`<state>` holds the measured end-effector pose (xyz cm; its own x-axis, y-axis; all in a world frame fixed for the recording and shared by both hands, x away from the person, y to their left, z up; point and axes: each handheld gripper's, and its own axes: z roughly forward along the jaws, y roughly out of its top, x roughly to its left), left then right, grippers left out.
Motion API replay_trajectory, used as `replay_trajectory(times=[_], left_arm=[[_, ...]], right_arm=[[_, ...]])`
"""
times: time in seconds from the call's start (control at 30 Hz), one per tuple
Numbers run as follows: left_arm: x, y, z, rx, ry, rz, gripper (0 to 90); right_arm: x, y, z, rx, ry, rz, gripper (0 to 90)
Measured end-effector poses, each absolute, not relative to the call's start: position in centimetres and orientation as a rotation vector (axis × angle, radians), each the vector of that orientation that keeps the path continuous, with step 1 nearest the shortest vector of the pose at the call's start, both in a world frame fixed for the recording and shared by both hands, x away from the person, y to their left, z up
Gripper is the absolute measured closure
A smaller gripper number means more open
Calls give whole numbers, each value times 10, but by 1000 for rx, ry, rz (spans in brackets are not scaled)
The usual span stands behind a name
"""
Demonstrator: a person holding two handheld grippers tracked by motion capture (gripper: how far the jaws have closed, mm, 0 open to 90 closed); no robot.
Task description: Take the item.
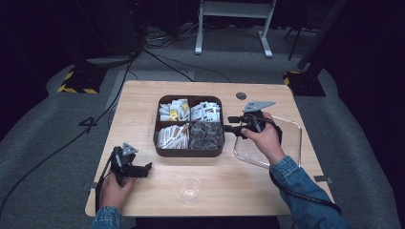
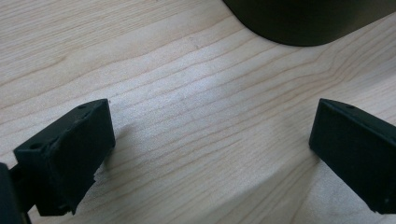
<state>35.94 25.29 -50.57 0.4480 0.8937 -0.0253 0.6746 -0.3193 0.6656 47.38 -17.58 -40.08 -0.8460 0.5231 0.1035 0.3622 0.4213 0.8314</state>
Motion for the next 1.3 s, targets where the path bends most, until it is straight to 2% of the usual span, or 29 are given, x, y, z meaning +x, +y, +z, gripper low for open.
replay_trajectory(times=[0.4,1.0,1.03,1.1,1.13,1.17,1.3], left_arm=[[360,253,-506,2095,1308,468,5],[363,252,-506,2092,1311,471,4],[363,252,-506,2094,1309,471,4],[363,252,-506,2094,1309,471,4],[363,252,-506,2094,1309,471,4],[363,252,-506,2094,1309,471,4],[363,252,-506,2092,1311,472,4]], right_arm=[[479,-139,-409,793,2570,1369,485],[486,-89,-442,814,2673,1248,478],[488,-86,-446,806,2680,1223,518],[490,-85,-448,801,2677,1206,527],[493,-86,-450,783,2680,1178,613],[494,-86,-451,775,2685,1173,655],[493,-85,-449,728,2694,1145,747]])
